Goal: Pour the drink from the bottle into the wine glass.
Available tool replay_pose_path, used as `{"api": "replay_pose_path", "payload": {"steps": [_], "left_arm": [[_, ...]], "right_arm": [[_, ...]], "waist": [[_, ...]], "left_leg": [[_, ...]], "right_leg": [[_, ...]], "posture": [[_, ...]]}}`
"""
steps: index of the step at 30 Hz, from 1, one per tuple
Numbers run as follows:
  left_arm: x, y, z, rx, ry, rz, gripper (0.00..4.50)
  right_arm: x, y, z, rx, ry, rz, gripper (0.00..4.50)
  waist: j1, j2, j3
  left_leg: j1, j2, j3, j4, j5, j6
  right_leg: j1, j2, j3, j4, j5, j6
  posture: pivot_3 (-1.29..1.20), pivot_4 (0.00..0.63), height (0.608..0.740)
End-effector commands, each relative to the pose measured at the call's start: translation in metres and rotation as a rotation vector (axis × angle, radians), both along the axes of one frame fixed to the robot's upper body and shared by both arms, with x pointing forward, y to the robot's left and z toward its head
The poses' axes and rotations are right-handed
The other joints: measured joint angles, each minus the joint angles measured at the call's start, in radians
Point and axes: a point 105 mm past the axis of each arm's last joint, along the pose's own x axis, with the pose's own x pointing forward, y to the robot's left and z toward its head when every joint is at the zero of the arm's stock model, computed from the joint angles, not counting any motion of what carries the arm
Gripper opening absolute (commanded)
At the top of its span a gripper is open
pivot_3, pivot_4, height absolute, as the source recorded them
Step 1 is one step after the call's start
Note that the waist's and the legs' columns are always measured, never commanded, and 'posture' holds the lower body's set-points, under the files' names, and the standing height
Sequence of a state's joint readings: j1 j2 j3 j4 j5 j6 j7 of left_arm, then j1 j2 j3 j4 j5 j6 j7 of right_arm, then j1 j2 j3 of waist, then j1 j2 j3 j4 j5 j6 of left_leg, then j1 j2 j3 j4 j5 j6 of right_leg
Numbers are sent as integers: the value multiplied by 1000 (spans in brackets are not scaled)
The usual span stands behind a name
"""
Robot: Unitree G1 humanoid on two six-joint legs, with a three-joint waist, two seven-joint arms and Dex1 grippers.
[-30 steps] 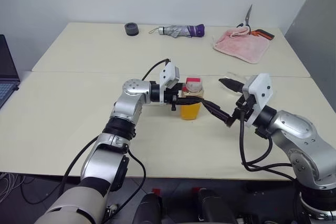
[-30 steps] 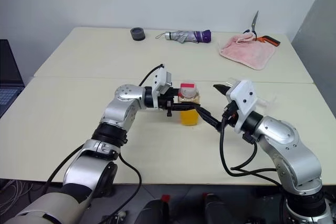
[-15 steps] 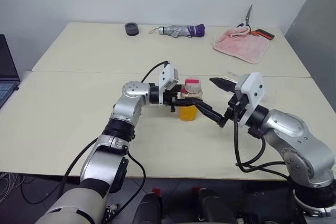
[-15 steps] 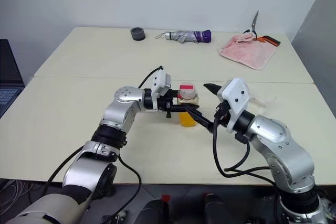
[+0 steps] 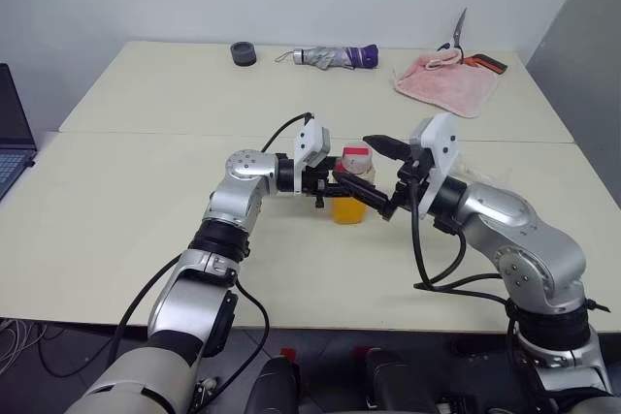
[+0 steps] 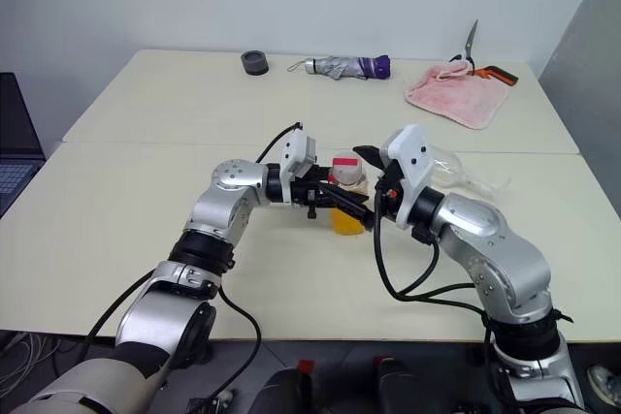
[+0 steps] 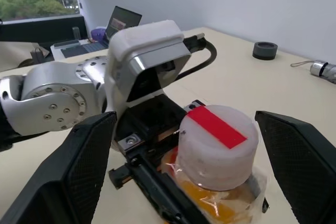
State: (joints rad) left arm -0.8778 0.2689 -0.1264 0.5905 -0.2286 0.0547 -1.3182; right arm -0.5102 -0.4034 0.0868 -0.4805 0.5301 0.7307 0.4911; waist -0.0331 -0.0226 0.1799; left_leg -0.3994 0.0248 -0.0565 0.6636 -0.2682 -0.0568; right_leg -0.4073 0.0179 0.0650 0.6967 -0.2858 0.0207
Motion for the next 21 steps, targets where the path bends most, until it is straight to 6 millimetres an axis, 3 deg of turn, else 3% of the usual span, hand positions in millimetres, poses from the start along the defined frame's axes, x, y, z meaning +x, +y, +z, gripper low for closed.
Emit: {"api": "replay_pose_path", "payload": {"steps": [1, 8, 11, 17, 21], "left_arm": [[-3, -4, 17, -26, -73, -24, 1797], [-4, -5, 17, -29, -76, -23, 1797], [-4, -5, 16, -30, -76, -24, 1797], [-4, -5, 17, -30, -75, -25, 1797], [-4, -4, 17, -30, -73, -27, 1797]], "right_arm": [[0, 6, 13, 26, -52, 33, 4500], [5, 6, 11, 37, -41, 35, 4500], [6, 6, 11, 31, -48, 31, 3876], [7, 5, 11, 10, -82, 21, 1851], [7, 4, 13, -41, -173, -1, 1857]], "waist": [[0, 0, 0], [0, 0, 0], [0, 0, 0], [0, 0, 0], [0, 0, 0]], "left_leg": [[0, 0, 0, 0, 0, 0], [0, 0, 0, 0, 0, 0], [0, 0, 0, 0, 0, 0], [0, 0, 0, 0, 0, 0], [0, 0, 0, 0, 0, 0]], "right_leg": [[0, 0, 0, 0, 0, 0], [0, 0, 0, 0, 0, 0], [0, 0, 0, 0, 0, 0], [0, 0, 0, 0, 0, 0], [0, 0, 0, 0, 0, 0]], "posture": [[0, 150, 740], [0, 150, 740], [0, 150, 740], [0, 150, 740], [0, 150, 740]]}}
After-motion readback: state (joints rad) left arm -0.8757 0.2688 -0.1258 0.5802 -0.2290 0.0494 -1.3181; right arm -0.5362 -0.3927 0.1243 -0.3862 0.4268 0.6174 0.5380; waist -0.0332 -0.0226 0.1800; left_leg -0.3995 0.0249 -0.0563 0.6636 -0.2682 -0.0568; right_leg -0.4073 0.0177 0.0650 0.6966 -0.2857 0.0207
